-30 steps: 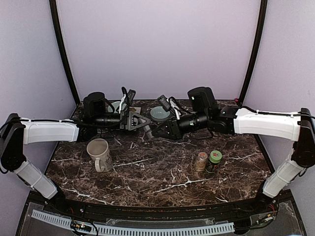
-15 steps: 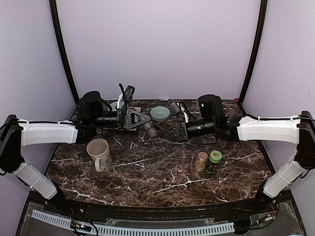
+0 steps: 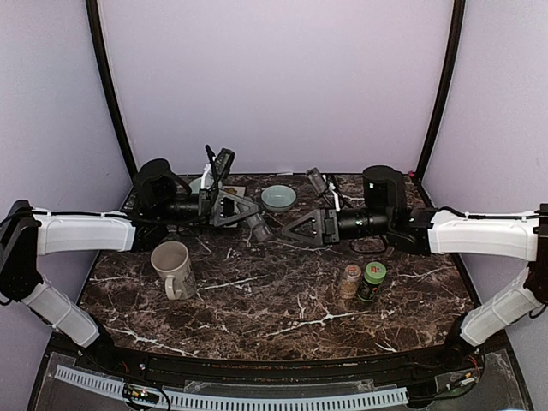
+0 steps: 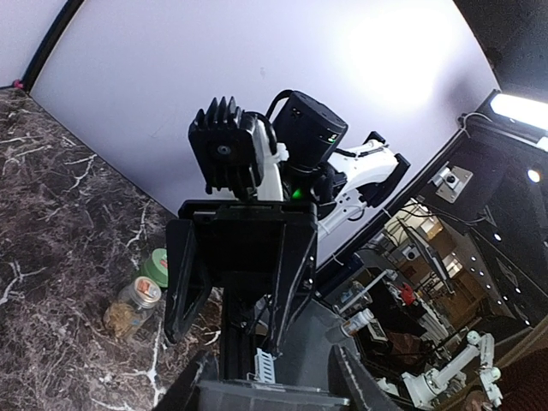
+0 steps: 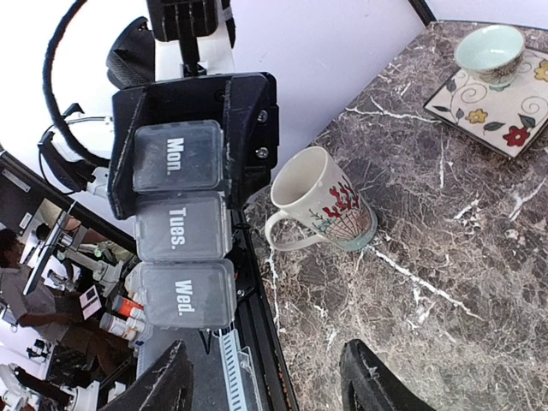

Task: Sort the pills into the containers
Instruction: Open the lid of the pill container.

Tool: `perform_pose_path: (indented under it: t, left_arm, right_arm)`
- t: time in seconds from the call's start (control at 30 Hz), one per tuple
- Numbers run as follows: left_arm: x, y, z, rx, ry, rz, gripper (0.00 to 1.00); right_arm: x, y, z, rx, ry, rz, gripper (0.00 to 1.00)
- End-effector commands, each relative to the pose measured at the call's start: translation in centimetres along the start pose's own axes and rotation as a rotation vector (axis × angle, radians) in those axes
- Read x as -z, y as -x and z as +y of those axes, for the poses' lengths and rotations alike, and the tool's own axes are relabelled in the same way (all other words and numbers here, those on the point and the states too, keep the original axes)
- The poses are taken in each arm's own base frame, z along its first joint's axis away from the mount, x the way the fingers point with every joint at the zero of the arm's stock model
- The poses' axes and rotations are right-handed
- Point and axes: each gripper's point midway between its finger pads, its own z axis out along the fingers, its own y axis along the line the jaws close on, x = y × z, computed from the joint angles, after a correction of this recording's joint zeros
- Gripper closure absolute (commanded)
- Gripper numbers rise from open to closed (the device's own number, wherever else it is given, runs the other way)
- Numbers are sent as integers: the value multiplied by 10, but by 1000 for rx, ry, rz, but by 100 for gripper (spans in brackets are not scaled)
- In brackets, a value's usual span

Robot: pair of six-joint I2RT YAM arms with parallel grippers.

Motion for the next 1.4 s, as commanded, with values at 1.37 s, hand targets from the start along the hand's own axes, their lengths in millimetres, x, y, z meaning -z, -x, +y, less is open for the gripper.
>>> perform_pose_path:
  t: [1.37]
  left_arm:
    - [-11,13,-5,-1,-79,27,70]
  right_arm:
    - [-16,21,52,-32,106,-73,32]
